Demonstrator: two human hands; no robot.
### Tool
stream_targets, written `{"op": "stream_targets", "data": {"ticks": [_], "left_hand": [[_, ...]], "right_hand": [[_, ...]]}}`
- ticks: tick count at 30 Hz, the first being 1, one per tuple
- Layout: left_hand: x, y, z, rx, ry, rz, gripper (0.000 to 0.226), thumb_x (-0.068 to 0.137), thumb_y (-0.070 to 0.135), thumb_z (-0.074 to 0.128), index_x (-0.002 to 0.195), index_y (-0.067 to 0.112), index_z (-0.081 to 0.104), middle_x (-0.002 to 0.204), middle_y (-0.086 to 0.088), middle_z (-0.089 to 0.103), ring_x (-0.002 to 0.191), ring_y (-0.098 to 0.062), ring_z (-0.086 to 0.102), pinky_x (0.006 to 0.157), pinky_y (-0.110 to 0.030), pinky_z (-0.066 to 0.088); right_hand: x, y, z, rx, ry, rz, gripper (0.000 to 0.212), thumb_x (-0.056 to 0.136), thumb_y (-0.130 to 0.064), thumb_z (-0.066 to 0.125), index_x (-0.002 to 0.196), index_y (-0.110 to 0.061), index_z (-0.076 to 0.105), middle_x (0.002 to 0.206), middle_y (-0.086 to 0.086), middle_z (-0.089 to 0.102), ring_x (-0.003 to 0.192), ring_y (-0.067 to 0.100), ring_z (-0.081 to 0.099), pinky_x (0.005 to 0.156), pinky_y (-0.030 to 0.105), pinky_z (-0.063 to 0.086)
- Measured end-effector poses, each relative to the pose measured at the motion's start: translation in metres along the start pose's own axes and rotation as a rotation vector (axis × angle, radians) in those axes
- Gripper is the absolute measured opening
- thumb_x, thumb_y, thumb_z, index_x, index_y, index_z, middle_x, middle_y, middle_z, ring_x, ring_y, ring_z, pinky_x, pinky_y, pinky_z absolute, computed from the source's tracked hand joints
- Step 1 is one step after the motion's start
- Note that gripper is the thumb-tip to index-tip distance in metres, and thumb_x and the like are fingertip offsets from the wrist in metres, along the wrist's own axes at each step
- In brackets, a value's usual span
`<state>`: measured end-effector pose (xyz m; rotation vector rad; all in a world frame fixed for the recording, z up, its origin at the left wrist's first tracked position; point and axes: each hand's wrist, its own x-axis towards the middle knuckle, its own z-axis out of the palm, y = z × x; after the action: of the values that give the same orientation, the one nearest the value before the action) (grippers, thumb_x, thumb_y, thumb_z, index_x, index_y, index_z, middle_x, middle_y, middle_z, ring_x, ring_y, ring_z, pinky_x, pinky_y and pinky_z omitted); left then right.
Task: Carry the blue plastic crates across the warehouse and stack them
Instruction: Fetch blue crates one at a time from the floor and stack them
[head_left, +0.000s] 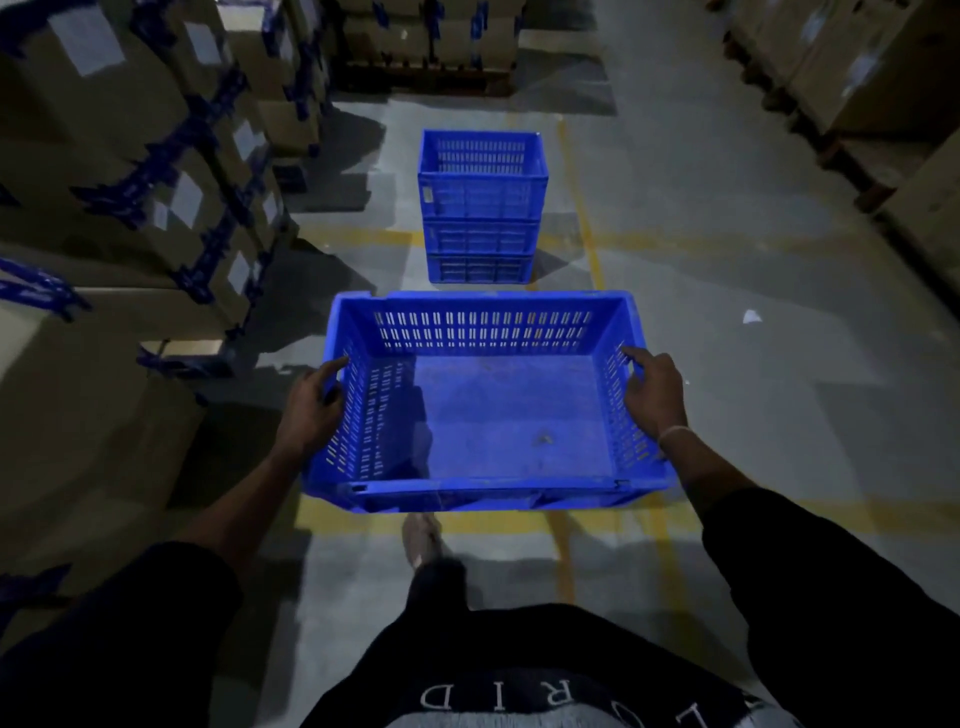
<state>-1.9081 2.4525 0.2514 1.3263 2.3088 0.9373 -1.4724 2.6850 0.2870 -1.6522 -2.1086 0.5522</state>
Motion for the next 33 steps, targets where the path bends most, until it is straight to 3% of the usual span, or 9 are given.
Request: {"op": "stream_targets", "data": {"ticks": [4,11,15,19,24,30,33], "left_hand": [[0.105,-0.017,0.018,-0.005,-0.009,-0.012,0.051,0.094,0.026,0.054,0.144,0.033,0.050,0.114,-0.014,0.063,0.087,-0.025,0.067,0.076,-0.037,0.054],[0.263,-0.012,0.019,-0.018,-0.039,0.011,0.052,0.091,0.005,0.061,0.140,0.021,0.058,0.117,-0.016,0.066,0.093,-0.032,0.067,0.076,-0.035,0.048],[0.356,-0.018,0.022,0.002,-0.076,0.015,0.056,0.091,0.007,0.060,0.141,0.029,0.055,0.111,-0.015,0.069,0.085,-0.030,0.069,0.067,-0.032,0.047],[0.450,-0.018,0.031,0.026,-0.072,0.047,0.055,0.091,0.005,0.060,0.142,0.025,0.056,0.118,-0.017,0.065,0.098,-0.031,0.066,0.080,-0.040,0.051],[0.565,-0.013,0.063,0.047,-0.086,0.031,0.054,0.094,0.014,0.060,0.144,0.030,0.051,0.124,-0.014,0.060,0.103,-0.025,0.063,0.084,-0.039,0.050],[0.693,0.023,0.090,0.051,-0.068,0.024,0.059,0.092,0.009,0.060,0.142,0.037,0.046,0.111,-0.011,0.061,0.089,-0.017,0.059,0.079,-0.037,0.048],[0.755,0.043,0.095,0.062,-0.074,-0.030,0.054,0.094,0.012,0.059,0.144,0.032,0.048,0.118,-0.015,0.057,0.085,-0.014,0.057,0.077,-0.032,0.045]], "right_hand": [[0.088,-0.013,0.033,-0.008,0.006,-0.016,0.050,0.086,0.005,0.050,0.132,-0.012,0.059,0.100,0.025,0.050,0.085,0.043,0.056,0.082,0.033,0.037],[0.229,-0.042,0.073,-0.048,0.004,-0.002,0.051,0.083,0.005,0.054,0.131,-0.014,0.060,0.094,0.022,0.051,0.082,0.043,0.056,0.076,0.037,0.041],[0.304,-0.052,0.097,-0.058,0.004,0.030,0.050,0.083,0.006,0.055,0.130,-0.010,0.060,0.089,0.024,0.051,0.078,0.042,0.054,0.073,0.037,0.034],[0.389,-0.057,0.115,-0.014,-0.004,-0.007,0.046,0.084,-0.004,0.049,0.129,-0.009,0.061,0.087,0.024,0.052,0.076,0.042,0.052,0.071,0.037,0.033],[0.513,-0.060,0.141,-0.006,0.009,-0.030,0.046,0.086,0.000,0.052,0.130,-0.009,0.061,0.089,0.022,0.051,0.076,0.042,0.052,0.071,0.036,0.034],[0.661,-0.073,0.158,0.030,-0.010,0.005,0.053,0.079,0.014,0.053,0.128,-0.006,0.062,0.091,0.026,0.049,0.075,0.045,0.055,0.072,0.034,0.035],[0.727,-0.083,0.154,0.040,-0.054,-0.009,0.057,0.078,0.013,0.053,0.131,-0.007,0.060,0.095,0.025,0.048,0.077,0.043,0.055,0.067,0.028,0.030]]}}
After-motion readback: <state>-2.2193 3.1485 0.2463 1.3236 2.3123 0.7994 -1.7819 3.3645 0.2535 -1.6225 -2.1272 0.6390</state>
